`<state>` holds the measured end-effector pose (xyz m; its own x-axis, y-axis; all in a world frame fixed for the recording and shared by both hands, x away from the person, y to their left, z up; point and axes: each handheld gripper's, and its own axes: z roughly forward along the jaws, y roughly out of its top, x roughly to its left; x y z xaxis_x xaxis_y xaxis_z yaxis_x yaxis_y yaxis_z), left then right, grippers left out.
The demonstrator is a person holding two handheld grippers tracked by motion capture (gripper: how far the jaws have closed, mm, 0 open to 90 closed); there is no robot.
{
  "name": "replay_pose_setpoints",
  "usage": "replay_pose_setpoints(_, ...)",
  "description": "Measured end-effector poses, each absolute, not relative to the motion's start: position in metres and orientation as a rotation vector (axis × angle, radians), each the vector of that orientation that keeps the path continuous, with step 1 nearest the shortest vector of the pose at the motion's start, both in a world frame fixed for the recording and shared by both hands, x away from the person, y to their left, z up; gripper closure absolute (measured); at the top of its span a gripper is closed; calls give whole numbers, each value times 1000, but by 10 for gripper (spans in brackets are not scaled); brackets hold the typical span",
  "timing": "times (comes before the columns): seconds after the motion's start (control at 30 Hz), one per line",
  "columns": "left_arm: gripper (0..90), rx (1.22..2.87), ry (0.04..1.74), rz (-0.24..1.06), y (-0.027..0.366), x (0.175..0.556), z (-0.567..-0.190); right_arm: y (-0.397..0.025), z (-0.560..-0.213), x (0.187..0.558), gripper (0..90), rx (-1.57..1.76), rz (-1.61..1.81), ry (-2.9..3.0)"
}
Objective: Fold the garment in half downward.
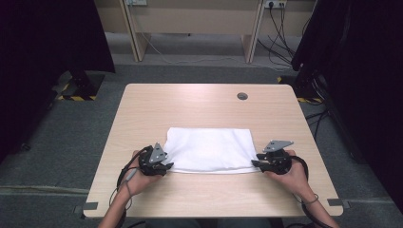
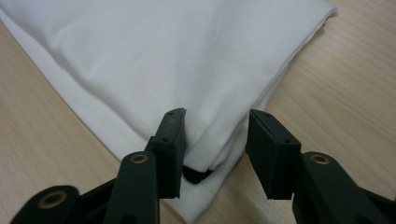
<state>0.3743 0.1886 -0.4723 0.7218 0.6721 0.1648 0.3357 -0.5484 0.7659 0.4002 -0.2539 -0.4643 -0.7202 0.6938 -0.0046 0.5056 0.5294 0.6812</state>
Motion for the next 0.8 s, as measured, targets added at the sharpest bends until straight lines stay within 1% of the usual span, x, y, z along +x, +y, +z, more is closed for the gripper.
replay_pose_setpoints(0.03, 319, 2180, 760, 580, 189, 374, -472, -254, -464, 400, 497, 1004, 979, 2496)
replay_pose_setpoints(0.07, 319, 2180, 760, 580, 189, 374, -472, -255, -463, 400, 457, 1020, 996, 2486)
replay_pose_setpoints(0.1, 319, 2138, 781, 579, 189, 374, -469, -255, -463, 400, 457, 1020, 996, 2486)
replay_pose_setpoints(0.13, 274, 2138, 781, 579, 189, 374, -469, -255, -463, 400, 457, 1020, 996, 2486)
replay_pose_setpoints(0.17, 274, 2105, 797, 572, 190, 374, -466, -257, -463, 400, 407, 1035, 1010, 2479)
replay_pose_setpoints(0.2, 242, 2105, 797, 572, 190, 374, -466, -257, -463, 400, 407, 1035, 1010, 2479)
replay_pose_setpoints(0.23, 242, 2105, 797, 572, 190, 374, -466, -259, -461, 400, 407, 1055, 1018, 2469)
replay_pose_setpoints(0.27, 242, 2068, 821, 560, 193, 374, -462, -259, -461, 400, 366, 1055, 1018, 2469)
replay_pose_setpoints(0.3, 210, 2068, 821, 560, 193, 374, -462, -259, -461, 400, 366, 1055, 1018, 2469)
replay_pose_setpoints(0.33, 210, 2068, 821, 560, 193, 374, -462, -263, -458, 401, 366, 1080, 1048, 2451)
replay_pose_setpoints(0.37, 205, 2040, 835, 547, 195, 374, -458, -264, -457, 401, 323, 1089, 1050, 2443)
replay_pose_setpoints(0.53, 165, 1979, 862, 557, 202, 374, -449, -273, -450, 402, 302, 1114, 1071, 2408)
replay_pose_setpoints(0.8, 161, 1947, 896, 576, 214, 369, -442, -279, -446, 401, 276, 1148, 1095, 2377)
